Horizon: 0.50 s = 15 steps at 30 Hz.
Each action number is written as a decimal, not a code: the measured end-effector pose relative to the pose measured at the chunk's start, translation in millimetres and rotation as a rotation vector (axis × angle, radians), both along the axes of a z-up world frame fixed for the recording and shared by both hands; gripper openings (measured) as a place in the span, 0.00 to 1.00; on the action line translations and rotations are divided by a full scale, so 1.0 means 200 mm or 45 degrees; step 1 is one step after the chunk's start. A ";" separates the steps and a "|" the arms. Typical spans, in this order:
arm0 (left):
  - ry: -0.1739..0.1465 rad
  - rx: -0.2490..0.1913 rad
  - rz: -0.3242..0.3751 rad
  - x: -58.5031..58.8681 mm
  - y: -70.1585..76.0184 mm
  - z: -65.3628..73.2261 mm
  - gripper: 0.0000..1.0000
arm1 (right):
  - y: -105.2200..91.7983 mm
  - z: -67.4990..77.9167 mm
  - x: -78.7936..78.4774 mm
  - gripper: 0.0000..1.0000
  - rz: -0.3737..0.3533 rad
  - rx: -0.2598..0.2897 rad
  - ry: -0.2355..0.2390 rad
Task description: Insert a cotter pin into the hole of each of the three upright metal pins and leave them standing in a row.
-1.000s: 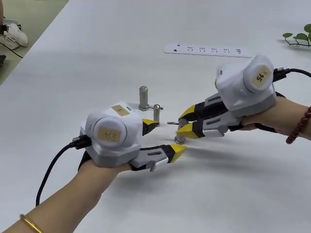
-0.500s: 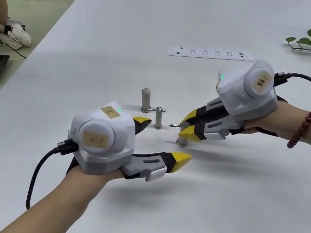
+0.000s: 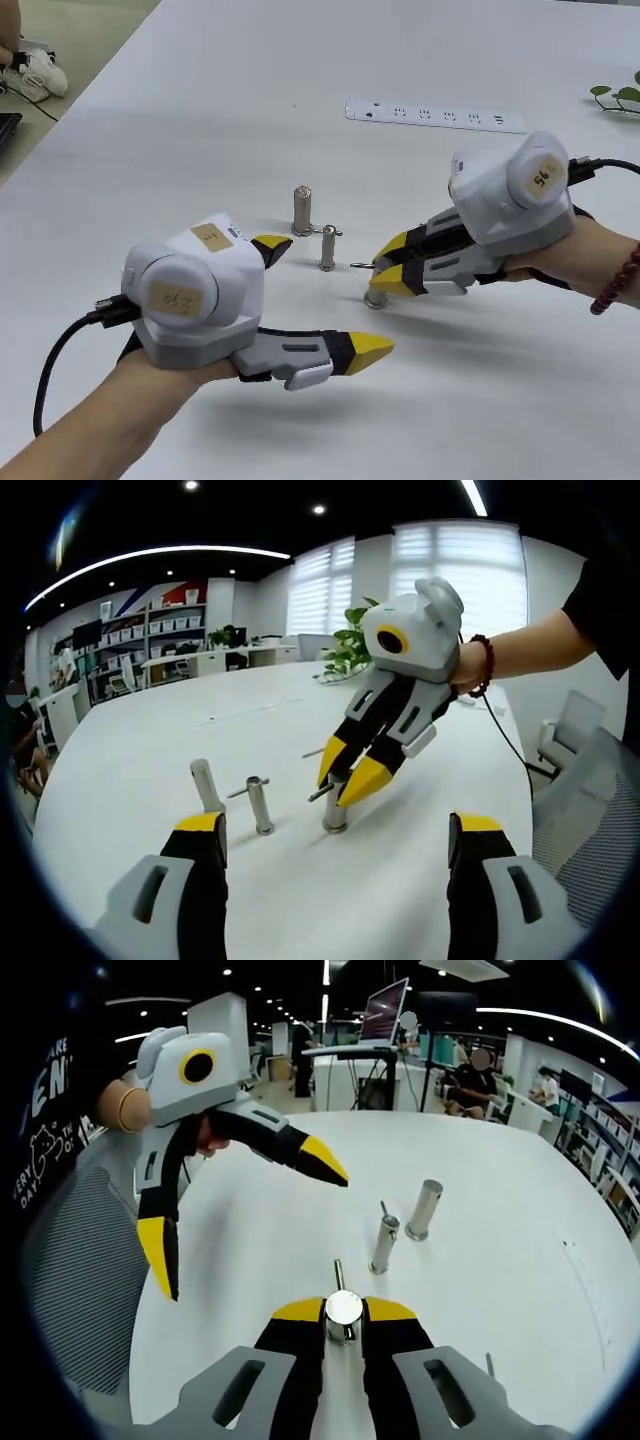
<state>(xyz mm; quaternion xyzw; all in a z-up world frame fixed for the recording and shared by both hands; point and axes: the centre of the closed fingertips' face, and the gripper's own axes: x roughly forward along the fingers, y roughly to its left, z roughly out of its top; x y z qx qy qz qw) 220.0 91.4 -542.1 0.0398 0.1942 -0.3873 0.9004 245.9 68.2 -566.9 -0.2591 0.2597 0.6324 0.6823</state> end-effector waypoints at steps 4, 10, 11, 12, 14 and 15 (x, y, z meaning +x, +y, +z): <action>-0.006 -0.010 -0.002 0.00 0.00 0.01 0.98 | -0.01 0.00 0.00 0.08 -0.005 -0.002 0.001; -0.017 -0.004 -0.003 0.00 0.02 0.02 0.99 | -0.02 0.02 0.02 0.08 -0.015 0.001 -0.007; -0.016 -0.002 -0.003 0.00 0.02 0.02 0.99 | -0.02 0.02 0.02 0.08 -0.017 0.002 -0.007; -0.017 0.001 -0.002 0.00 0.02 0.02 0.99 | -0.02 0.02 0.03 0.08 -0.019 0.002 -0.006; -0.023 0.011 -0.007 0.01 0.02 0.02 0.99 | -0.02 0.02 0.04 0.08 -0.015 -0.004 -0.009; -0.026 0.014 -0.009 0.01 0.03 0.02 0.99 | -0.02 0.02 0.04 0.08 -0.014 -0.006 -0.010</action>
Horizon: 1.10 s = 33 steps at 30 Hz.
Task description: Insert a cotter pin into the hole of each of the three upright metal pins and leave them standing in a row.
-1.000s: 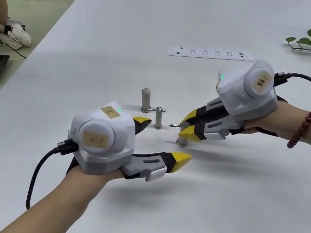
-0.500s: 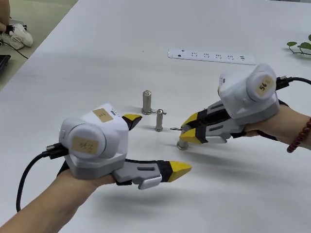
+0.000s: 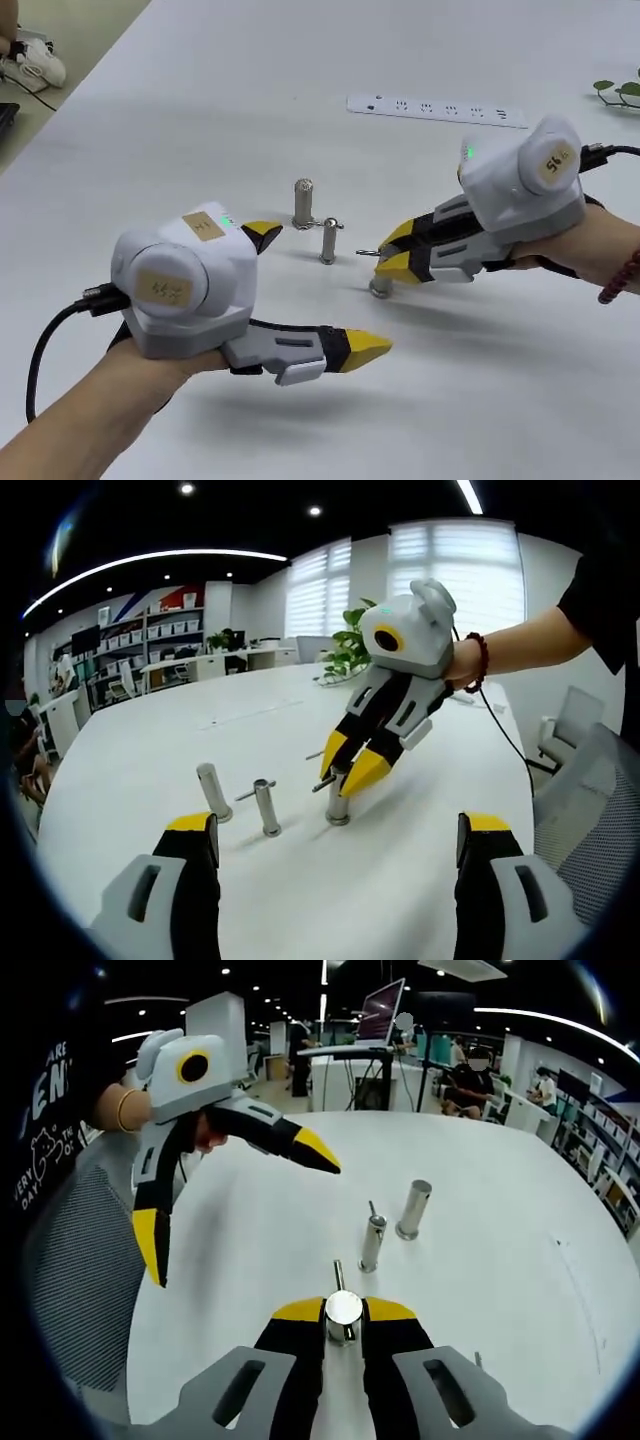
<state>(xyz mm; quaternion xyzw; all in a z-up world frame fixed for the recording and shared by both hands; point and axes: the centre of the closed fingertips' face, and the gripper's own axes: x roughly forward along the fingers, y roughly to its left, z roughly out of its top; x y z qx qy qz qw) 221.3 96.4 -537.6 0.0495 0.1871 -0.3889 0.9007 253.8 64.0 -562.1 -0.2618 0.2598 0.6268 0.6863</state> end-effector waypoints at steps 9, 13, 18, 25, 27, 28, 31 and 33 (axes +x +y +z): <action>-0.001 0.013 0.003 0.01 0.01 0.00 0.99 | 0.00 0.02 0.07 0.08 0.003 -0.021 -0.029; -0.001 0.031 -0.006 0.01 0.01 -0.01 0.99 | 0.00 0.02 0.09 0.08 -0.004 -0.023 -0.031; 0.002 0.015 -0.014 0.01 -0.01 0.00 0.98 | -0.01 0.01 0.11 0.08 0.004 -0.037 -0.038; 0.004 0.035 -0.017 0.00 -0.02 -0.01 0.98 | -0.02 0.00 0.14 0.08 0.002 -0.050 -0.043; 0.009 0.032 -0.012 0.01 -0.02 -0.02 0.98 | -0.03 0.00 0.15 0.08 0.000 -0.053 -0.043; 0.008 0.031 -0.011 0.01 -0.02 -0.02 0.98 | -0.03 0.00 0.15 0.08 -0.001 -0.053 -0.043; 0.009 0.021 -0.008 0.01 -0.02 -0.01 0.98 | -0.03 0.00 0.15 0.08 -0.006 -0.054 -0.039; 0.013 0.018 -0.005 0.01 -0.02 -0.01 0.97 | -0.03 -0.01 0.16 0.08 -0.003 -0.057 -0.036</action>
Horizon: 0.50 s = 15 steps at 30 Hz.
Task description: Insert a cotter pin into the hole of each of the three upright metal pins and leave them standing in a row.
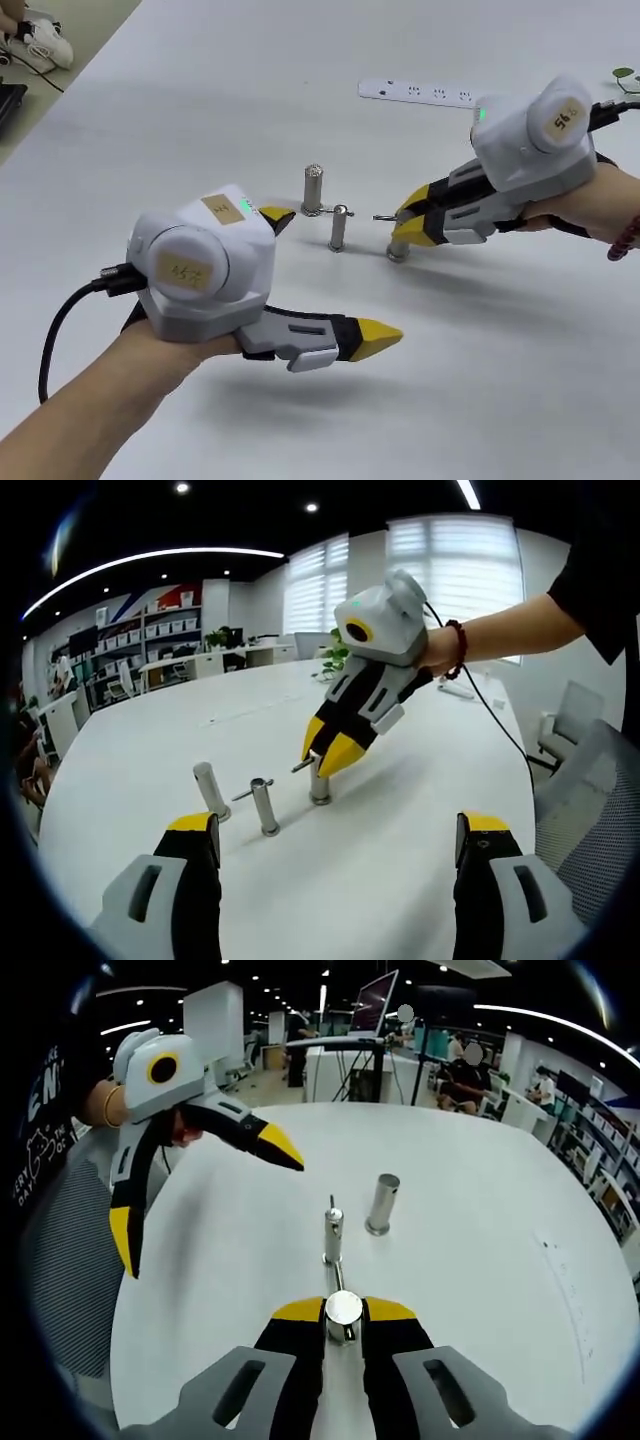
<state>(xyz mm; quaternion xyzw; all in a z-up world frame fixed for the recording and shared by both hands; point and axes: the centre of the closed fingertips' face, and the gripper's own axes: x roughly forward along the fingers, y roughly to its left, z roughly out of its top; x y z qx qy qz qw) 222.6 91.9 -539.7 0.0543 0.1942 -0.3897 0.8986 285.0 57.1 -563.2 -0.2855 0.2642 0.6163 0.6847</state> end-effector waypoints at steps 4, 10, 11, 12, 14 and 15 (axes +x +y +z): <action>0.002 0.002 0.004 0.00 0.00 0.00 0.97 | 0.00 -0.01 0.01 0.08 0.000 -0.005 0.006; 0.011 -0.002 0.008 0.00 0.01 0.00 0.96 | -0.01 -0.01 0.02 0.08 -0.005 0.002 0.026; 0.012 0.001 0.004 0.00 0.00 -0.01 0.96 | -0.01 -0.01 0.02 0.08 -0.015 0.005 0.040; 0.013 0.001 0.003 0.00 0.00 -0.01 0.96 | -0.01 -0.01 0.03 0.08 -0.017 0.008 0.043; 0.013 0.000 0.001 0.00 0.00 -0.01 0.96 | -0.01 -0.01 0.02 0.08 -0.009 0.017 0.047; 0.014 0.000 0.003 0.00 0.00 -0.01 0.96 | -0.01 -0.01 0.02 0.08 -0.005 0.016 0.048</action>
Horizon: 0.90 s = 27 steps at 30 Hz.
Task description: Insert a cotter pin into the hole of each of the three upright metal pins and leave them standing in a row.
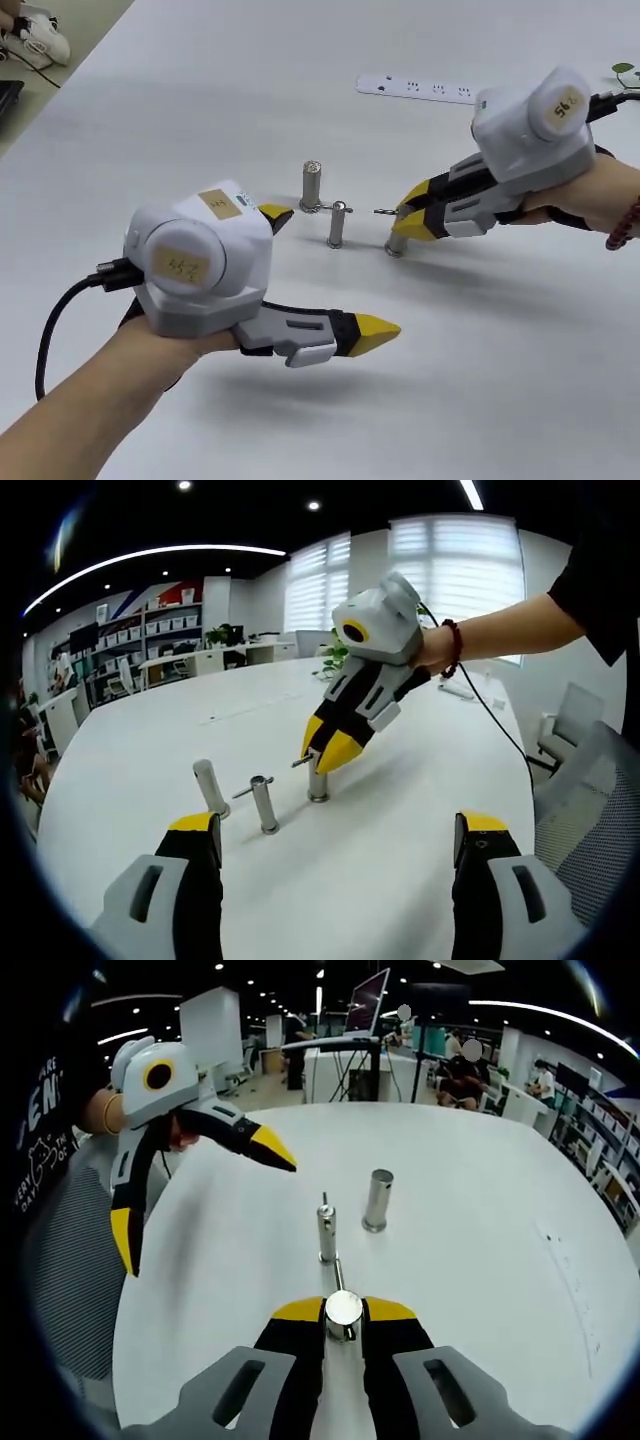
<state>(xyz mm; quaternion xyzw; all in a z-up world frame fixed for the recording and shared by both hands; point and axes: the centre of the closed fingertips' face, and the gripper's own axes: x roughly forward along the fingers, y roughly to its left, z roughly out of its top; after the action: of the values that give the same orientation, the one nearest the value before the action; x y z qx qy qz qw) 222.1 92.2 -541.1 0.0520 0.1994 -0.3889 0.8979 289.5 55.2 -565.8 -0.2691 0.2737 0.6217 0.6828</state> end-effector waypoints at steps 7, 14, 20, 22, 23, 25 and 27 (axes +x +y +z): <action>-0.001 -0.007 0.008 0.00 0.01 0.01 0.96 | 0.00 0.00 0.00 0.09 0.017 -0.004 0.011; 0.023 -0.056 0.028 0.02 0.02 0.01 0.96 | 0.00 -0.01 0.00 0.11 0.054 -0.047 -0.015; 0.018 -0.062 0.038 0.02 0.03 0.02 0.96 | 0.00 0.02 -0.01 0.14 0.070 -0.036 -0.011; 0.014 -0.060 0.038 0.02 0.03 0.02 0.96 | 0.01 0.04 -0.01 0.16 0.070 -0.022 -0.008; 0.012 -0.061 0.038 0.03 0.03 0.02 0.96 | 0.01 0.06 -0.01 0.16 0.062 -0.011 -0.008; 0.010 -0.062 0.039 0.03 0.03 0.03 0.96 | 0.03 0.09 -0.01 0.17 0.033 0.033 0.006; 0.007 -0.062 0.039 0.03 0.03 0.03 0.96 | 0.05 0.12 0.01 0.17 -0.018 0.109 0.034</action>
<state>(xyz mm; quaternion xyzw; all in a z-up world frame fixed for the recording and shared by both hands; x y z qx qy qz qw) 228.0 98.4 -535.4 0.0261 0.1931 -0.3799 0.9042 292.2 65.9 -542.1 -0.2292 0.2579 0.6315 0.6944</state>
